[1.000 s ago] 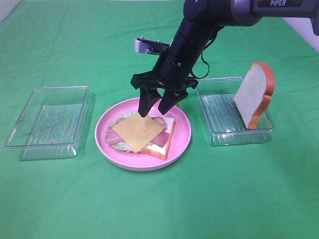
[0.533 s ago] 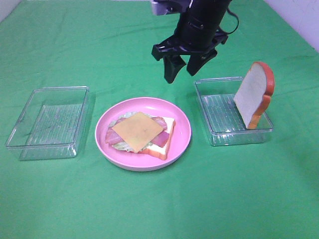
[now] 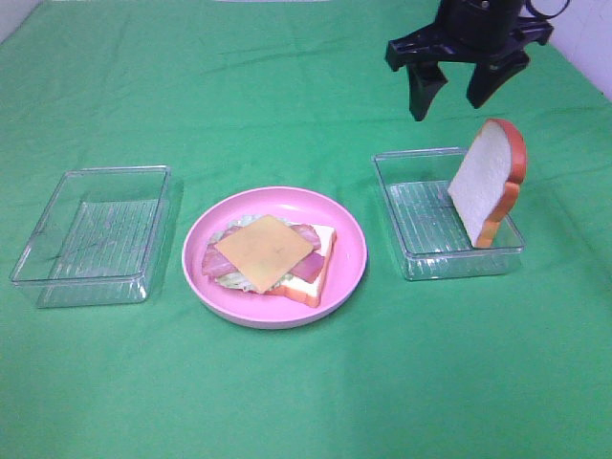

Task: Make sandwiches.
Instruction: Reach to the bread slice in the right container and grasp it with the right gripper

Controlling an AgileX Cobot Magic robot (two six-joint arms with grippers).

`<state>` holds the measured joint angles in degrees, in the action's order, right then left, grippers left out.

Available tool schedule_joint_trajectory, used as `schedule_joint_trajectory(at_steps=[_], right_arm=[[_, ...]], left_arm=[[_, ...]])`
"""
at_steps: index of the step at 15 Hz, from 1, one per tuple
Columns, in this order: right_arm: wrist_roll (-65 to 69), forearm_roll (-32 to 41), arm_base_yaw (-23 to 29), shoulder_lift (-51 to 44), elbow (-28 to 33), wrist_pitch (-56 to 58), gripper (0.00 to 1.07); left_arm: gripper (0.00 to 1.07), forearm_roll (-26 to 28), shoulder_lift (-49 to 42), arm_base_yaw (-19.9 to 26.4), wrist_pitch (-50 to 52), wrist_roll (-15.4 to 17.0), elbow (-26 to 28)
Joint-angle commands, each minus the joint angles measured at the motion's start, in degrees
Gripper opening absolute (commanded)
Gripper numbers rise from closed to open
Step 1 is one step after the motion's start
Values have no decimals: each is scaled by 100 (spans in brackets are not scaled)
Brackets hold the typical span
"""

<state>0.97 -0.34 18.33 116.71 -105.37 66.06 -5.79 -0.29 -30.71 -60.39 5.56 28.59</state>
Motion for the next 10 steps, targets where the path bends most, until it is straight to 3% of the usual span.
schedule_joint_trajectory(at_steps=[1,6,10], right_arm=[[269,-97,-418,-29,-40,258,69],[367,-115,-854,23,0,527,69],[315,86,-1014,23,710,-172,69]], left_arm=[[81,23,-115,-11,52,0,-6],[81,23,-115,-11,52,0,-6],[81,29,-115,-11,52,0,-6]])
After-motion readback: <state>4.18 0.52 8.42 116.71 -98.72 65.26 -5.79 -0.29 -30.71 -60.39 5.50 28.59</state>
